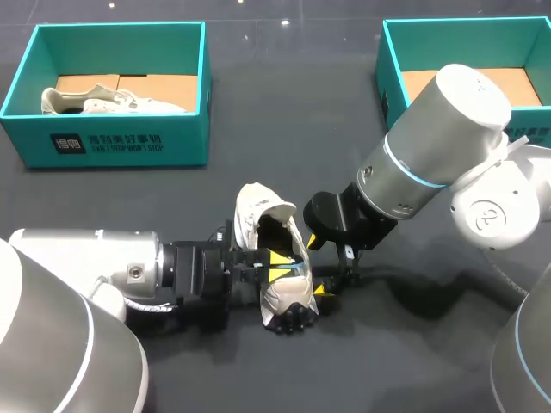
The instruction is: Take the shoe out of the shoebox, open the shoe tongue, remove and reinsert the insole, then place the shoe into the shoebox
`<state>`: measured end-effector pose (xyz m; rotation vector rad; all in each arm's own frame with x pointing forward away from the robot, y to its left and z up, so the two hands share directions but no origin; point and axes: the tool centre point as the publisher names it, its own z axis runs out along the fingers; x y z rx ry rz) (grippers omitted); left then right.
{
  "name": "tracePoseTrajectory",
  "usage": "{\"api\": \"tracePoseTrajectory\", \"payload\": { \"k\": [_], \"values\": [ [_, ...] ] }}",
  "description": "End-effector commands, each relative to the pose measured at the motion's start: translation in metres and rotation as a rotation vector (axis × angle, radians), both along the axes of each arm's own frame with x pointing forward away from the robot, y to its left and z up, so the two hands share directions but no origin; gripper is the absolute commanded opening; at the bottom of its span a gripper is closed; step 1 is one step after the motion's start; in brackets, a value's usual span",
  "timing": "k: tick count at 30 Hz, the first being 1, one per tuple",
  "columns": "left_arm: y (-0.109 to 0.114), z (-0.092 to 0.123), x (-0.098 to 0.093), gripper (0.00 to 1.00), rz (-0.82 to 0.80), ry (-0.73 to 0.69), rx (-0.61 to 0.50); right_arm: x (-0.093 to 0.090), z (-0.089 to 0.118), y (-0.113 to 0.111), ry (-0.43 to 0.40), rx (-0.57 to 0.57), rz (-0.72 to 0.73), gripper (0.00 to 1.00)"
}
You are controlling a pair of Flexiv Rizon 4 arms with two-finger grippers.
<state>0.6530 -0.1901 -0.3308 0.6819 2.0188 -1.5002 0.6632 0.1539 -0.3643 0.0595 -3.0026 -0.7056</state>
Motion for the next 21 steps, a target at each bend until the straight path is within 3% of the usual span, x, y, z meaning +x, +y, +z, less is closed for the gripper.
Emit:
{"api": "tracePoseTrajectory", "payload": {
  "k": [1,7,14,16,19,21],
  "values": [
    [-0.01,-0.013,0.011,0.0,0.001,0.0,0.041,-0.001,0.0,0.001,-0.003,-0.002,-0.002,1.0],
    [-0.006,-0.025,0.019,0.0,0.039,0.012,0.071,-0.001,0.0,0.001,-0.003,-0.002,-0.002,1.0],
    [-0.001,-0.021,0.02,0.0,0.04,0.044,0.066,-0.001,0.0,0.001,-0.003,-0.002,-0.002,1.0],
    [0.001,-0.016,0.018,0.19,0.036,0.053,0.058,-0.001,0.0,0.001,-0.003,-0.002,-0.002,1.0],
    [0.003,-0.006,0.013,0.31,0.024,0.068,0.044,-0.001,0.0,0.001,-0.003,-0.002,-0.002,1.0],
    [0.004,0.001,0.01,0.34,0.012,0.065,0.041,-0.001,0.0,0.001,-0.003,-0.002,-0.002,1.0]
  ]
}}
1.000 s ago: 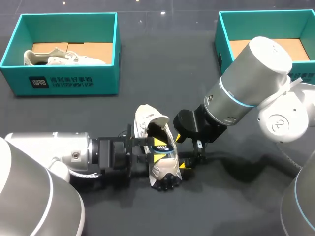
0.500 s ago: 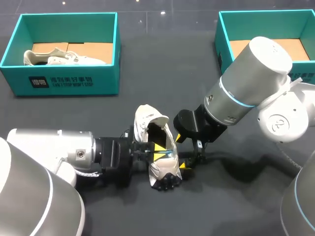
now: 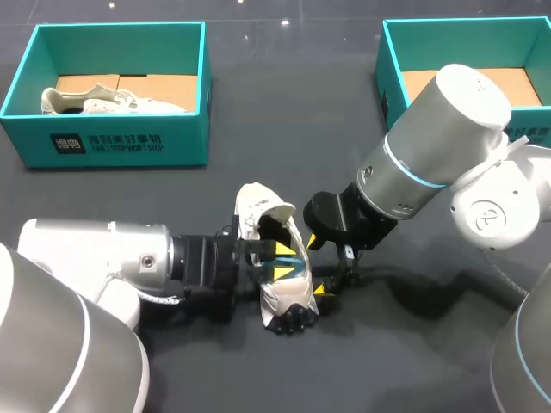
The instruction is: Take the shoe out of the shoebox, open the shoe tongue, remove and reinsert the insole, then place the shoe into the shoebox
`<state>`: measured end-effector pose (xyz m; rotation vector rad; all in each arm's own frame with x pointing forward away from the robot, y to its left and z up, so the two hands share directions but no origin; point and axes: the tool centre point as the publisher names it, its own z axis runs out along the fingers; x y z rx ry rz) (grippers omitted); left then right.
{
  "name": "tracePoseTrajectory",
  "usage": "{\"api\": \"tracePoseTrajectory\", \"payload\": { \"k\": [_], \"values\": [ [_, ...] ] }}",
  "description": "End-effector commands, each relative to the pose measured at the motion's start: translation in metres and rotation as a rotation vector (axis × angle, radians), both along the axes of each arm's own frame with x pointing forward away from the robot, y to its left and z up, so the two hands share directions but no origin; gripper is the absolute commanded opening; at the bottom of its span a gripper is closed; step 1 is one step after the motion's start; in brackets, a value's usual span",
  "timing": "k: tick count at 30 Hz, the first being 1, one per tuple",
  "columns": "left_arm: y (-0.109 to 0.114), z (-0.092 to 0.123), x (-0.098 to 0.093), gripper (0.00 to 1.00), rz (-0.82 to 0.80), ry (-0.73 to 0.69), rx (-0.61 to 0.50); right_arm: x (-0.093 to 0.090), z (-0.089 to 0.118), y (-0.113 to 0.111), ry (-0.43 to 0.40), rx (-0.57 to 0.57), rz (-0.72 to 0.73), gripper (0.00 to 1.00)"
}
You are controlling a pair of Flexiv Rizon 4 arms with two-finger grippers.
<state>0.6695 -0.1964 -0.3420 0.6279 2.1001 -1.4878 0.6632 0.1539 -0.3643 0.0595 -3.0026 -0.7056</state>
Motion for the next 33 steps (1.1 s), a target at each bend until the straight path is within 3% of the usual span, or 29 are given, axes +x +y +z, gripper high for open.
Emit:
{"api": "tracePoseTrajectory", "payload": {
  "k": [1,11,26,33],
  "values": [
    [0.01,0.016,-0.008,0.34,-0.019,0.001,0.004,-0.001,0.0,0.001,-0.003,-0.002,-0.002,1.0],
    [0.011,0.028,-0.015,0.35,-0.054,0.012,0.039,-0.001,0.0,0.001,-0.003,-0.002,-0.002,1.0],
    [0.023,0.021,-0.019,0.33,-0.094,0.021,0.116,-0.001,0.0,0.001,-0.003,-0.002,-0.002,1.0],
    [0.035,0.022,-0.022,0.34,-0.12,0.021,0.156,-0.004,0.01,-0.018,-0.01,-0.018,-0.035,1.0]
  ]
}}
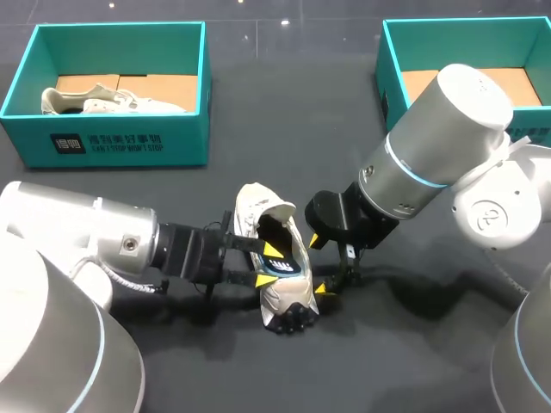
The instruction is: Take the shoe out of the shoebox, open the shoe tongue, remove and reinsert the insole, then place the shoe into the shoebox
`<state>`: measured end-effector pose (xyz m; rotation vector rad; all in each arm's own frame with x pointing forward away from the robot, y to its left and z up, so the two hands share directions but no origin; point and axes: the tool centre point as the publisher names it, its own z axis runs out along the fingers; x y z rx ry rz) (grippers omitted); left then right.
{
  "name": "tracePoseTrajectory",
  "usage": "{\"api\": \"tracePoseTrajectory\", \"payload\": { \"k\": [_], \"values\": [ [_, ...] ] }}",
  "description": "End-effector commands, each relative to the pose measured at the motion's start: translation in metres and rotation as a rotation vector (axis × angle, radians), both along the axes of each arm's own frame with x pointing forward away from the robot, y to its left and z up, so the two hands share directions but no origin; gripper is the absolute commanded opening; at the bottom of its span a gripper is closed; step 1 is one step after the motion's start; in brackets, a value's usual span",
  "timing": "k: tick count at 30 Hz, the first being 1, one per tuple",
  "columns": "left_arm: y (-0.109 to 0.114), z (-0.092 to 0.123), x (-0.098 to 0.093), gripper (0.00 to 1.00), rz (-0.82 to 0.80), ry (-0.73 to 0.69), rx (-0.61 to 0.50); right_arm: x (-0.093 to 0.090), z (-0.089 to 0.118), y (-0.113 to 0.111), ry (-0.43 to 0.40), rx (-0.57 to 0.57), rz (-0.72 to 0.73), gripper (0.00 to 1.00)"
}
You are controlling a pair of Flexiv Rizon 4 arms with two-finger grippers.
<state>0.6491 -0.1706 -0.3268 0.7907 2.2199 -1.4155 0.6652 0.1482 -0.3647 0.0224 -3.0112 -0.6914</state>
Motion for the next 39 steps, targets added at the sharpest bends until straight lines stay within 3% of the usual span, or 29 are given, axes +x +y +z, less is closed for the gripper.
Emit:
{"api": "tracePoseTrajectory", "payload": {
  "k": [1,13,26,32,39],
  "values": [
    [0.013,0.007,-0.001,0.34,-0.018,0.008,0.031,-0.006,0.012,-0.016,-0.011,-0.012,-0.014,1.0],
    [0.057,0.018,-0.001,0.36,-0.098,0.012,0.121,-0.008,0.021,-0.054,0.025,-0.057,-0.036,1.0],
    [0.108,0.038,0.0,0.36,-0.316,-0.017,0.226,-0.012,0.031,-0.094,0.036,-0.088,-0.084,1.0],
    [0.128,0.05,0.0,0.33,-0.379,-0.035,0.285,-0.016,0.035,-0.103,0.05,-0.1,-0.099,1.0],
    [0.142,0.072,0.002,0.42,-0.455,-0.069,0.369,-0.016,0.035,-0.103,0.05,-0.1,-0.099,1.0]
  ]
}}
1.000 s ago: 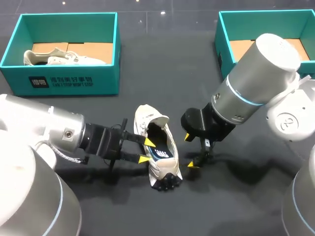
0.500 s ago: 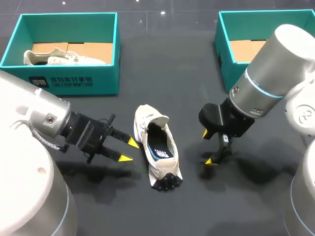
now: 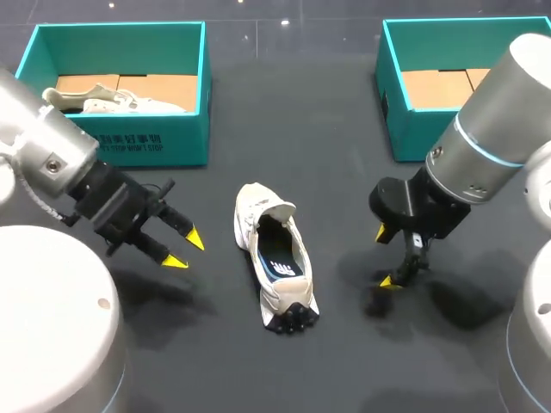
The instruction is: Take the shoe out of the shoebox, open the shoe tongue, remove and reinsert the insole, then place the shoe into the shoebox
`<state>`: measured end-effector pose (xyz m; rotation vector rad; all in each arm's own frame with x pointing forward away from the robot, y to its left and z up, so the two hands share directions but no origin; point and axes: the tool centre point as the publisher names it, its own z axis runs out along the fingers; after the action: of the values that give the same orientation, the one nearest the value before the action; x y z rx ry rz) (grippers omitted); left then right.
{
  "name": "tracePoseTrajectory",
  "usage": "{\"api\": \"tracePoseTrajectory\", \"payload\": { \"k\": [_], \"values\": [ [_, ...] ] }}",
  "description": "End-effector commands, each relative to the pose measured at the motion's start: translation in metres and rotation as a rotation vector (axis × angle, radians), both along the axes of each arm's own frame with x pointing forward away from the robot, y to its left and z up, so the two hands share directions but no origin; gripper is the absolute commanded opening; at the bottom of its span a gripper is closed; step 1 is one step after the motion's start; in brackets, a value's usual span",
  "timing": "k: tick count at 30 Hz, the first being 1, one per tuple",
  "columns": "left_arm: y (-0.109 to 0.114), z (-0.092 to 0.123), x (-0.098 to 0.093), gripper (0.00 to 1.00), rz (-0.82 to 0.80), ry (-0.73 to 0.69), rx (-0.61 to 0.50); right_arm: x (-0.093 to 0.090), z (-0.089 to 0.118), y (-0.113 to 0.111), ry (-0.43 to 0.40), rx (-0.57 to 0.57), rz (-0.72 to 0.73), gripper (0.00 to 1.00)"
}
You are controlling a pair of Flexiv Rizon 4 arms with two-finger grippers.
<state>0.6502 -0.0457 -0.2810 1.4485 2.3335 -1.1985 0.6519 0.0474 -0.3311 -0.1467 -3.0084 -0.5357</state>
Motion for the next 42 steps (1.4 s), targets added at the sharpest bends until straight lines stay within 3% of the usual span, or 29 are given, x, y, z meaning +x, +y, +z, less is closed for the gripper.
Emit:
{"api": "tracePoseTrajectory", "payload": {
  "k": [1,9,10,11,12,17,31,35,42],
  "values": [
    [0.019,0.029,0.002,0.42,-0.044,-0.007,0.078,-0.003,0.001,-0.002,-0.003,0.002,-0.001,1.0],
    [0.032,0.048,0.006,0.38,-0.158,-0.022,0.181,-0.003,0.001,-0.002,-0.003,0.002,-0.001,1.0],
    [0.032,0.05,0.008,0.32,-0.169,-0.025,0.195,-0.003,0.001,-0.002,-0.003,0.002,-0.001,1.0],
    [0.033,0.052,0.009,0.2,-0.178,-0.025,0.21,-0.003,0.001,-0.002,-0.003,0.002,-0.001,1.0],
    [0.034,0.054,0.013,0.0,-0.173,-0.037,0.223,-0.003,0.001,-0.002,-0.003,0.002,-0.001,1.0],
    [0.036,0.071,0.032,0.0,-0.204,-0.078,0.268,-0.003,0.001,-0.002,-0.003,0.002,-0.001,1.0],
    [0.036,0.071,0.032,0.0,-0.204,-0.078,0.268,-0.003,0.001,-0.002,-0.003,0.002,-0.001,1.0],
    [0.014,0.07,0.024,0.0,-0.301,-0.152,0.331,-0.003,0.001,-0.002,-0.003,0.002,-0.001,1.0],
    [-0.005,0.077,0.018,0.0,-0.423,-0.212,0.389,-0.003,0.001,-0.002,-0.003,0.002,-0.001,1.0]
  ]
}}
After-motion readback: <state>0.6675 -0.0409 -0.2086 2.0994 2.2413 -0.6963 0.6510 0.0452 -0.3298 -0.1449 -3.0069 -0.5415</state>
